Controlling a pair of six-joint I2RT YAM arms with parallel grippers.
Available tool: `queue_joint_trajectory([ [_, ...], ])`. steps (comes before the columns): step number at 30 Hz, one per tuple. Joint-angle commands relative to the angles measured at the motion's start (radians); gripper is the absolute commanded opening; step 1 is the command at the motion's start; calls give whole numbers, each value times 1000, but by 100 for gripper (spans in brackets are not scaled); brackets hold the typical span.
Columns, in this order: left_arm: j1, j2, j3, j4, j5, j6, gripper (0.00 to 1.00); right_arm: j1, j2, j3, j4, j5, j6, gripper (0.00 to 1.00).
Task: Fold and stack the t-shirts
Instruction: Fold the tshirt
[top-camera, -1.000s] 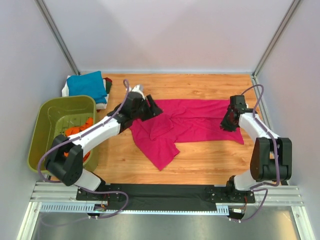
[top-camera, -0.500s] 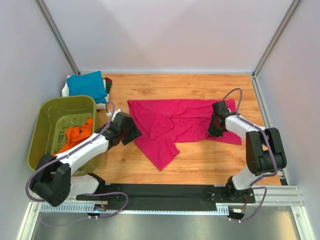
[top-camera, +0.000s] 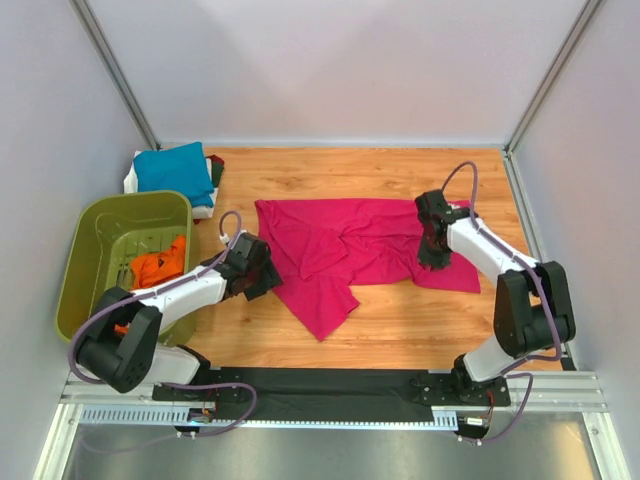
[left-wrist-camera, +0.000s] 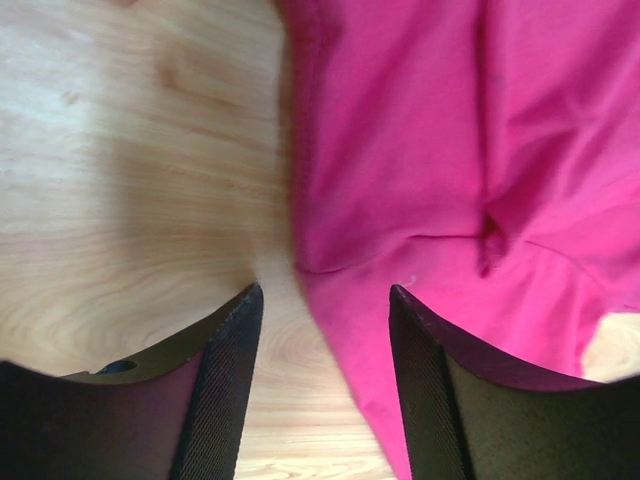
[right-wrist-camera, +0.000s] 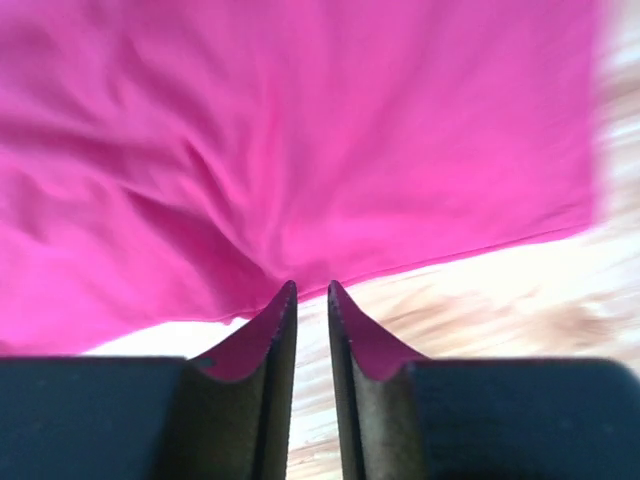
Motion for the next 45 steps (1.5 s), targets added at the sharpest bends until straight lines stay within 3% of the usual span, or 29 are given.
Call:
queue_joint_trajectory([
  [1,4,31,-8,62,18,43,60,-40,-56,181,-132,154,-38,22],
  [4,5,62,-11,77,24,52,57,-93,-54,226,-81,135,-52,23],
  [9,5,104,-2,61,18,49,42,-136,39,264,51,101,-46,23],
  [16,4,44,-2,-96,-80,48,26,-163,209,272,107,85,-20,17],
  [28,27,-33,-62,-165,-102,56,22,-195,197,139,160,93,-19,17],
  [34,37,-103,-28,-167,-56,124,28,-215,193,119,168,88,-35,14],
  [39,37,-249,-23,-111,-37,144,57,-218,138,110,157,41,-26,14],
  [45,36,-174,7,-75,-28,164,61,-218,30,80,108,33,-19,19],
])
